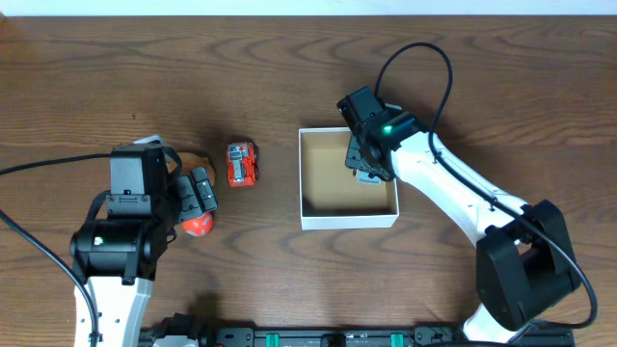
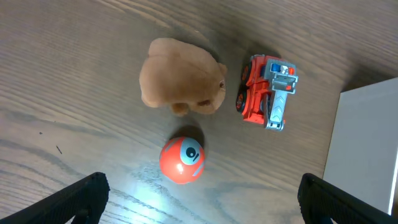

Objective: Pack container
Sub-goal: 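Carry the dump truck into the white box and lower it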

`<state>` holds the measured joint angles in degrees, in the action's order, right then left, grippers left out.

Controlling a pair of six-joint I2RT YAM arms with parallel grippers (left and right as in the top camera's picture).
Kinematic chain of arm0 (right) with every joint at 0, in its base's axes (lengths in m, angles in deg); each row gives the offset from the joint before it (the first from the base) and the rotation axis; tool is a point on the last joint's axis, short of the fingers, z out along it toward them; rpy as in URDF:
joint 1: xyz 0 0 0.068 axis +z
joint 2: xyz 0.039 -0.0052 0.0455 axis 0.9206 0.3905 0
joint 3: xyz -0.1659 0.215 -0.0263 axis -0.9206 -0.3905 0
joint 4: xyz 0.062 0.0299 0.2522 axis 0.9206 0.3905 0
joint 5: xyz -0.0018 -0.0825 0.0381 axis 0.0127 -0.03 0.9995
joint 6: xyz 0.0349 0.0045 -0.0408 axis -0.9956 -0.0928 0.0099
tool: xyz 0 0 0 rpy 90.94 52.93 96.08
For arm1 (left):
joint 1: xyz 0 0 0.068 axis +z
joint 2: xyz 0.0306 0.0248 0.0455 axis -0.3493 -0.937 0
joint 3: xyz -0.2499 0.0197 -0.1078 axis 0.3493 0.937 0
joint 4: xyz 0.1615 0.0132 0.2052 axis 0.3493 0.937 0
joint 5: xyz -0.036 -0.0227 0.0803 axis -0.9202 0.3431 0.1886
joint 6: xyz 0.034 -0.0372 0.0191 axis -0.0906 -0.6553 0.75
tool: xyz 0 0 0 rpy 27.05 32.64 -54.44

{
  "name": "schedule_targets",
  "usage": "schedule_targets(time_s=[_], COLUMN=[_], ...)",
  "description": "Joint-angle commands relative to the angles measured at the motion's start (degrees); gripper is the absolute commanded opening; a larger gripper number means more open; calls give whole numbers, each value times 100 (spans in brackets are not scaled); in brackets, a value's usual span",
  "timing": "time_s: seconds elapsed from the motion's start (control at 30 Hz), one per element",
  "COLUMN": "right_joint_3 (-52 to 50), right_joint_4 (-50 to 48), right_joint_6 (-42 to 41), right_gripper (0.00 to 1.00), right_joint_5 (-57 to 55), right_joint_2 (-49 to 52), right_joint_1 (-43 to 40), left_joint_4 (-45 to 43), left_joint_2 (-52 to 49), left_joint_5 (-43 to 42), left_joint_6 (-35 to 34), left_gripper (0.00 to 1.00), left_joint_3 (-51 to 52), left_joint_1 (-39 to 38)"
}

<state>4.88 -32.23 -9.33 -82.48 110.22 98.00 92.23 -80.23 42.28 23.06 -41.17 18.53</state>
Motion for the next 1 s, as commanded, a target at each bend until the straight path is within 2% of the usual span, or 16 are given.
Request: schedule_targets(time_s=[0.0,0.33,0.97], right_joint_3=[66,66,-59], right_joint_4=[-15,-258,-247], right_joint_6=[254,1244,1235], right_gripper=[5,8,8], right_joint_5=[-142,-144,-144], right_joint_2=[111,157,160], right_joint_1=[-59,-61,-98], left_joint_4=[26,26,39], left_joint_2=[2,2,2], left_joint_5=[4,4,4], left_joint_6=[-13,-13,-13], left_gripper=[98,98,98], left_joint_3=[-107,-107,-107], left_joint_1=[24,24,24])
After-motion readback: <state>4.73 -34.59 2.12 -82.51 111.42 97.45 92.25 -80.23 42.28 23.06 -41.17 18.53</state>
